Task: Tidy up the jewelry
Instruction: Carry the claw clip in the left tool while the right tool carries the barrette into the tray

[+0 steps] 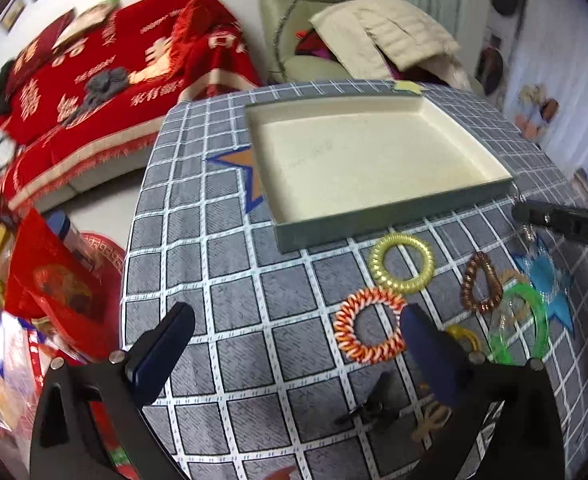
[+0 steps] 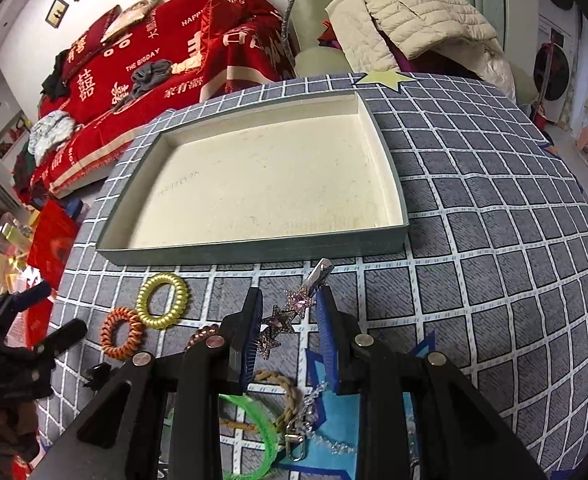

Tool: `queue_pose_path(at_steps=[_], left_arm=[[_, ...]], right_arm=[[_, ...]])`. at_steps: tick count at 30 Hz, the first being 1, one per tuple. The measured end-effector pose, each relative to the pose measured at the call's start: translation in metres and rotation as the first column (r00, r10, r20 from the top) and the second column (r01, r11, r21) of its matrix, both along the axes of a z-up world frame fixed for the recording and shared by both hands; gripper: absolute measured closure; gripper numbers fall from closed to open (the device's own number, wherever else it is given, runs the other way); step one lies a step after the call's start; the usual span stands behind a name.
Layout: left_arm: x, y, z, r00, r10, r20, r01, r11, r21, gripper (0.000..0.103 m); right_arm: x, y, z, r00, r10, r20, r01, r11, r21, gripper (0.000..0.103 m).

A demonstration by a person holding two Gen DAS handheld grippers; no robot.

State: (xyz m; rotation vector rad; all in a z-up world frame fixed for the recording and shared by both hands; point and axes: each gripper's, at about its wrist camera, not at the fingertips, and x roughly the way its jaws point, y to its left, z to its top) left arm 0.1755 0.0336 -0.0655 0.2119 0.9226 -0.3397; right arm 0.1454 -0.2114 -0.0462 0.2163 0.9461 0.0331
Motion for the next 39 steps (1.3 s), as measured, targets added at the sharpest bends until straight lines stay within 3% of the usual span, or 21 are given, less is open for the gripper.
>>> queue_pose_path(at_steps=[10,12,14,16,21,26,30,39], left_arm=[[-0.017,-0.020,-0.037,0.987,-0.161,-0.019,0.162,0.982,0.093,0.000],[-0.014,-0.024,-0.052,0.984,-0.166,-0.060,0.172,0.980,0.104,0.011],[-0.017,-0.025,-0.059,0.981,-0.175,-0.087,0.182,0.979,0.088,0.037],[-0.018,-0.023,-0.060,0.978,-0.191,-0.086,0.196,0.980,0.043,0.054],[-0.019,-0.023,-0.060,0.979,-0.193,-0.064,0.195,0.980,0.023,0.058],[-0.022,-0.013,-0.026,0.988,-0.152,-0.006,0.152,0.987,-0.045,0.058],[-0.003,-0.014,0.006,0.992,-0.119,0.037,0.122,0.987,-0.109,0.058],[0.074,-0.056,0.038,0.997,0.005,0.078,0.005,0.991,-0.134,0.058]], right_arm=[[-0.013,0.013,0.014,0.999,0.043,0.033,-0.043,0.999,0.001,0.073],[-0.014,0.014,0.016,0.998,0.047,0.038,-0.047,0.999,0.006,0.073],[-0.016,0.016,0.017,0.998,0.051,0.041,-0.052,0.999,0.007,0.073],[-0.018,0.017,0.019,0.997,0.058,0.045,-0.058,0.998,0.007,0.073],[-0.020,0.017,0.025,0.996,0.067,0.061,-0.068,0.998,0.015,0.073],[-0.016,0.011,0.034,0.994,0.074,0.081,-0.076,0.997,0.024,0.073],[-0.002,0.003,0.043,0.993,0.069,0.094,-0.072,0.997,0.031,0.073],[0.061,-0.012,0.055,0.991,0.084,0.100,-0.085,0.996,0.013,0.073]])
